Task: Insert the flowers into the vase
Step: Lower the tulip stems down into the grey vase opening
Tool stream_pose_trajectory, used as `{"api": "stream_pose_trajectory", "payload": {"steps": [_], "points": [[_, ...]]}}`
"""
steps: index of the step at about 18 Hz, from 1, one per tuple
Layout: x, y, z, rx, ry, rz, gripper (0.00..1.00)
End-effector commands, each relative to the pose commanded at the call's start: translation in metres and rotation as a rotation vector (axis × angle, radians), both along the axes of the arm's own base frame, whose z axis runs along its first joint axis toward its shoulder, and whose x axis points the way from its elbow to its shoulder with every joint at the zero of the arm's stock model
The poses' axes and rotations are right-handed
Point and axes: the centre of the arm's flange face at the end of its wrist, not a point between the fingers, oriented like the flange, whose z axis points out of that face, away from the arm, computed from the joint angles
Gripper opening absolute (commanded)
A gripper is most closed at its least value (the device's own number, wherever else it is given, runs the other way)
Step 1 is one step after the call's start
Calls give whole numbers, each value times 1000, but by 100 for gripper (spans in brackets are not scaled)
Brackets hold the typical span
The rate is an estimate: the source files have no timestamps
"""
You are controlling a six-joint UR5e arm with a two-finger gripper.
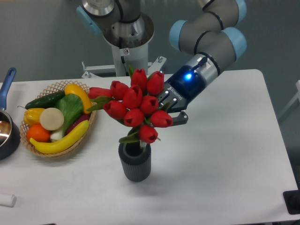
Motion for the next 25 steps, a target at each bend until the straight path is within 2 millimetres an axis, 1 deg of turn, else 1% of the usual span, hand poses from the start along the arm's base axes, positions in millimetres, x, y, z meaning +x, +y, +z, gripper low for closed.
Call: {"api": "stream_pose_trajectory", "payload": {"steps": [5, 14, 16, 19, 21, 22, 25], "points": [[5, -2, -16, -19, -28, 1, 18], [1, -1, -45, -43, -66, 2, 18], [1, 0, -56, -39, -55, -2, 18], [5, -2, -75, -32, -38, -9, 18], [4, -2, -77, -34, -37, -9, 18], [3, -2, -83, -43, -42, -9, 18], [2, -1, -93, -105, -21, -1, 18]]}}
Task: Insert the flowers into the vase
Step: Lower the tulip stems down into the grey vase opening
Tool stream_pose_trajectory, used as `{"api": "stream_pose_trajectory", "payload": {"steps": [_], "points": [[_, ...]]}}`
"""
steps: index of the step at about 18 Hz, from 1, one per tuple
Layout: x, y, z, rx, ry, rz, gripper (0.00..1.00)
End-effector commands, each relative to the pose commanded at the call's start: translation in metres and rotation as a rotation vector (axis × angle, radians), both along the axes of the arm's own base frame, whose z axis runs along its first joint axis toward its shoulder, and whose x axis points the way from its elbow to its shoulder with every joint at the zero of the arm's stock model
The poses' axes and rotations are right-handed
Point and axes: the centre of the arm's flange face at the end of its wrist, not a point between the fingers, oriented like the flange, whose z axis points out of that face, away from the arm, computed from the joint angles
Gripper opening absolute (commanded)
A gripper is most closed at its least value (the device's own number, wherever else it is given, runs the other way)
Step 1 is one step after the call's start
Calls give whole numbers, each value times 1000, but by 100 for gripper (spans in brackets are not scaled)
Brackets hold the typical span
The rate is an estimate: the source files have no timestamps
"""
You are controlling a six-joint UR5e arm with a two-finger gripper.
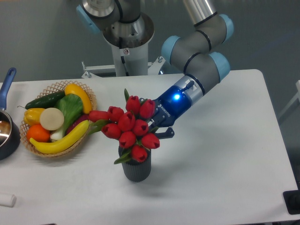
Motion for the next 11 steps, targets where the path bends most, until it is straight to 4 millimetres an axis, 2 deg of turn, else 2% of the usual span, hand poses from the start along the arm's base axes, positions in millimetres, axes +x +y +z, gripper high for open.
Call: {"api": "stream_pose_trajectory", "payload": {"steps": [4, 11], "points": [[-1, 0, -13, -38, -2, 4, 18], [9, 5, -31, -49, -4, -20, 19]]}}
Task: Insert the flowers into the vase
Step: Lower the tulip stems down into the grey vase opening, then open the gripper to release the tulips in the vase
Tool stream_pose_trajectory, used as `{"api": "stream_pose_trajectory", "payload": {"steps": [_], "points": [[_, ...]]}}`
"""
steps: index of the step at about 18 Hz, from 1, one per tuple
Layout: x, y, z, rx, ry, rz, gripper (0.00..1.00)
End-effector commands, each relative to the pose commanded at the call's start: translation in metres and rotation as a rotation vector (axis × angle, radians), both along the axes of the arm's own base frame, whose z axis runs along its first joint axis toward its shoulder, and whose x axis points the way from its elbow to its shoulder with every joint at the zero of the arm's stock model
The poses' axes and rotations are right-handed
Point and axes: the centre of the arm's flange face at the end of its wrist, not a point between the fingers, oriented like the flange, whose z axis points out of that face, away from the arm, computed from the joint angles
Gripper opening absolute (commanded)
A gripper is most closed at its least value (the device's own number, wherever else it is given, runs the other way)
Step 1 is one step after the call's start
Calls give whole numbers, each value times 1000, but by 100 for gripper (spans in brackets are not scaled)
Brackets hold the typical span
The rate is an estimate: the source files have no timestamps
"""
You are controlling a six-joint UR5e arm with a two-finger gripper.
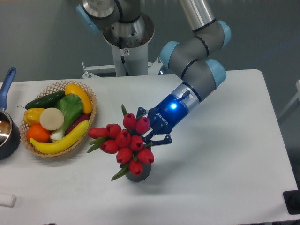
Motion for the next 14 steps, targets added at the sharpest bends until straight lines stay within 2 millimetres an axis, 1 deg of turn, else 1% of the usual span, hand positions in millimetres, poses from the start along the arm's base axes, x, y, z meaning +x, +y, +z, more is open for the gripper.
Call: {"api": "stream_pose_trajectory", "payload": {"steps": [6, 10, 11, 12, 13, 14], "points": [[2, -1, -9, -10, -16, 0, 20], [1, 0, -14, -1, -2, -6, 27], [0, -1, -15, -1, 3, -6, 30], [-1, -1, -15, 0, 4, -4, 38], [-2, -2, -14, 1, 6, -3, 41], [-3, -2, -13, 2, 8, -2, 50]]}}
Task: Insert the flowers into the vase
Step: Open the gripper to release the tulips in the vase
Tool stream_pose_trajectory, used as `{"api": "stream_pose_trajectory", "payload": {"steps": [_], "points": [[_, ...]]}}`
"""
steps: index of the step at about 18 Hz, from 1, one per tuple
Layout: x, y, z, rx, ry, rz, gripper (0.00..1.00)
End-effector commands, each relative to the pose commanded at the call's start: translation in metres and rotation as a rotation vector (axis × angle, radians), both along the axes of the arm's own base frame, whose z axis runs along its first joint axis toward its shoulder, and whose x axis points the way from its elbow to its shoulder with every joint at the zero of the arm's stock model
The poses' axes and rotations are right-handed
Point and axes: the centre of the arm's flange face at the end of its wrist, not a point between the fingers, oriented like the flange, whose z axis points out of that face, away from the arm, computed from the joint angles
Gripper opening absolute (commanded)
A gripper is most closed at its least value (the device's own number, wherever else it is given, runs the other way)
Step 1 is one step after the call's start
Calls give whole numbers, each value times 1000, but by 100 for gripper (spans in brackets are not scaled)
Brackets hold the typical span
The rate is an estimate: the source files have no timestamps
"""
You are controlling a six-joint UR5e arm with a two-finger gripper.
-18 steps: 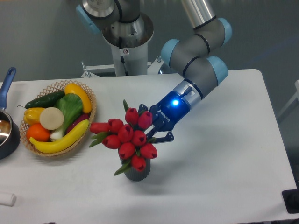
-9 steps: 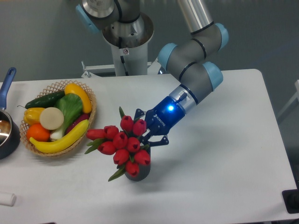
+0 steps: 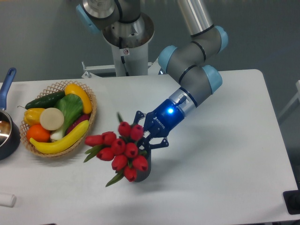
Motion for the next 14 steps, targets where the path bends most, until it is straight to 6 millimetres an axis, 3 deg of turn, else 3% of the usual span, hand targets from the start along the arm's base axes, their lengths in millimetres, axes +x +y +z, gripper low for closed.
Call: {"api": "stream_pose_trajectory", "payload": {"steps": [4, 9, 11, 14], "points": [[-2, -2, 2, 3, 2, 5, 65], [-7, -7, 5, 6, 9, 16, 73], [-13, -11, 10, 14, 25, 27, 100], [-18, -21, 33, 36, 102, 37, 100]]}}
